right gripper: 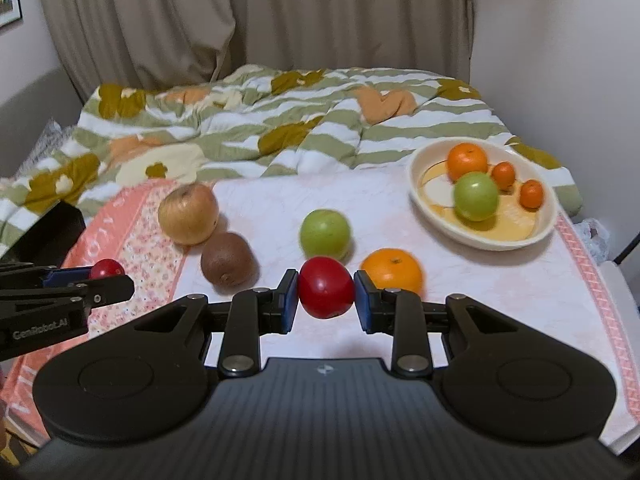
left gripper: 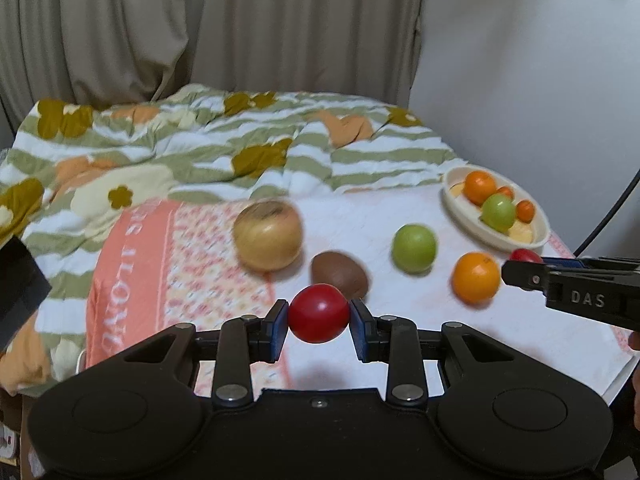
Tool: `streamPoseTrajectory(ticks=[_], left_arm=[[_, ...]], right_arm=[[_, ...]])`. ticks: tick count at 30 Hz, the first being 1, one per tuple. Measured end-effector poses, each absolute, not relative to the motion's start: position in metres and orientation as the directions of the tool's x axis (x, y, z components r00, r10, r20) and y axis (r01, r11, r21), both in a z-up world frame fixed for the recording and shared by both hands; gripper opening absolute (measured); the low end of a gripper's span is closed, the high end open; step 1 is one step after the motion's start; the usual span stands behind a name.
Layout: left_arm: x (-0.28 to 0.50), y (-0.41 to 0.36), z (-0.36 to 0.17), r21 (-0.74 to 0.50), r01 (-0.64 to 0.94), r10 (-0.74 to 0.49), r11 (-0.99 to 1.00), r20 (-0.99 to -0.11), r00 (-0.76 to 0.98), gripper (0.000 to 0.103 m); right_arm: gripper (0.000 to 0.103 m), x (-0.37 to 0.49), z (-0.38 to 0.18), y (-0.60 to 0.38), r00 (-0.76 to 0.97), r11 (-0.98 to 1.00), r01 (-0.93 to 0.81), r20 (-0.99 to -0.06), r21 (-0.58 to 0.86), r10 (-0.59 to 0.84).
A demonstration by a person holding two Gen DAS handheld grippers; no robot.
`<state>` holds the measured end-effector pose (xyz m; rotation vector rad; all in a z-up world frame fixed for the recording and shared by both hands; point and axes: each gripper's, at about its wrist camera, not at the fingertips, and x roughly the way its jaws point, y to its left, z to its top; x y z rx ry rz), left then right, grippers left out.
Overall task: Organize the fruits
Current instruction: 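Carry both red tomatoes in the two tools over the white bowl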
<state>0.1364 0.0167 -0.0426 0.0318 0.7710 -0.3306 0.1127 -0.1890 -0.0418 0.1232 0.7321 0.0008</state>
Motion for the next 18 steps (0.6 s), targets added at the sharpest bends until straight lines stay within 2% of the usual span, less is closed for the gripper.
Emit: streamPoseTrajectory(ticks=[7,18], left_arm=[[0.125,-0.036,-0.016,-0.089,0.270,-0.262,0.959,-0.643,0.720,0.036],[0.133,-0.125,-0.002,-0.114,0.211,-0.236,0.971,-0.614,0.753,0.036]], right_arm=[[0.045,0.101,-0.019,-0.252,0.739,0.993,0.023,-0.671,0.116,0.061],[0.045,0.117,-0.013,-0.352,0.732,0.992,-0.056,-0.671,0.113,0.117]])
